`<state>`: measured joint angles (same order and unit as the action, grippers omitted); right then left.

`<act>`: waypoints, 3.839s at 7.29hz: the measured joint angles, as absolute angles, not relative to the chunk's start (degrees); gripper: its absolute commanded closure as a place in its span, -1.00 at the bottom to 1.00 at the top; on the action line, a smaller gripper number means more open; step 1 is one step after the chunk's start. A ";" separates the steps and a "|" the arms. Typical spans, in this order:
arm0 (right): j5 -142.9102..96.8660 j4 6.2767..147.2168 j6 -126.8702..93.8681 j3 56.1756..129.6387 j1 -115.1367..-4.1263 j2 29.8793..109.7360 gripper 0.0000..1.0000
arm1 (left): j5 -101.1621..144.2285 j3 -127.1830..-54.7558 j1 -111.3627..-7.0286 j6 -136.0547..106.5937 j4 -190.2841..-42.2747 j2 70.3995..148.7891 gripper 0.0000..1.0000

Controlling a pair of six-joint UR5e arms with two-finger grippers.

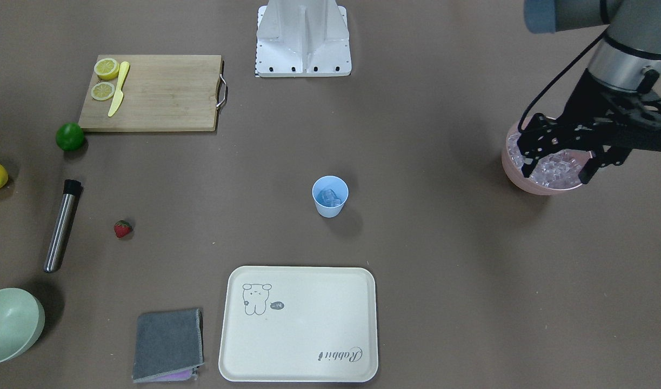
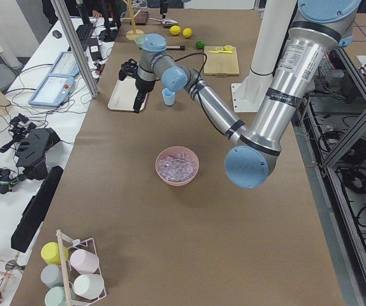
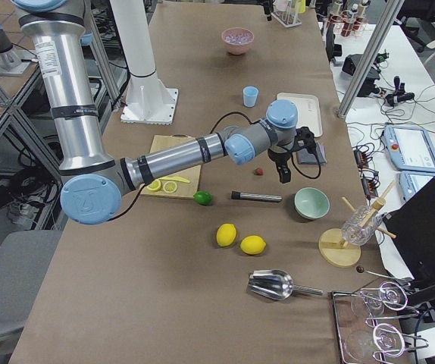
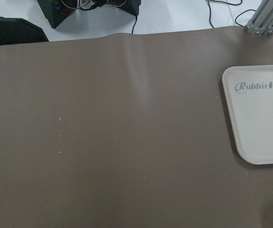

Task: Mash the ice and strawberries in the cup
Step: 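Move the right gripper down to the red strawberry and grasp it, then carry the strawberry with the right gripper into the blue cup and release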

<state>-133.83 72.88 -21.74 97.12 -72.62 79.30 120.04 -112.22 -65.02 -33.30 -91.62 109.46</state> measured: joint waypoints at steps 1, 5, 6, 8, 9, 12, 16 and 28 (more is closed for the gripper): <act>-129.96 68.81 -26.86 95.96 -69.08 79.11 -1.00 | 122.97 -112.31 -67.32 -29.32 -93.04 106.98 -0.94; -118.40 59.16 -42.65 92.05 -55.36 76.88 -1.00 | 126.51 -112.16 -69.91 -26.24 -96.67 103.43 -0.94; -115.99 57.89 -45.24 91.15 -52.86 76.66 -1.00 | 126.54 -112.02 -69.93 -26.21 -96.73 103.41 -0.94; -112.76 56.44 -48.76 88.00 -49.21 75.16 -1.00 | 126.56 -111.70 -69.96 -26.19 -96.71 103.65 -0.94; -112.21 56.13 -49.41 86.76 -48.20 74.76 -1.00 | 126.54 -111.66 -69.96 -26.19 -96.67 103.84 -0.94; -112.49 56.01 -49.80 86.25 -47.49 74.74 -0.96 | 126.48 -111.60 -69.99 -26.27 -96.44 104.25 -0.93; -112.77 56.07 -49.64 86.11 -47.46 75.17 1.00 | 126.47 -111.54 -70.05 -26.28 -96.25 104.59 -0.93; -102.18 57.98 -63.04 86.44 -42.21 54.43 1.00 | 126.56 -111.56 -71.15 -27.09 -96.17 104.28 -0.90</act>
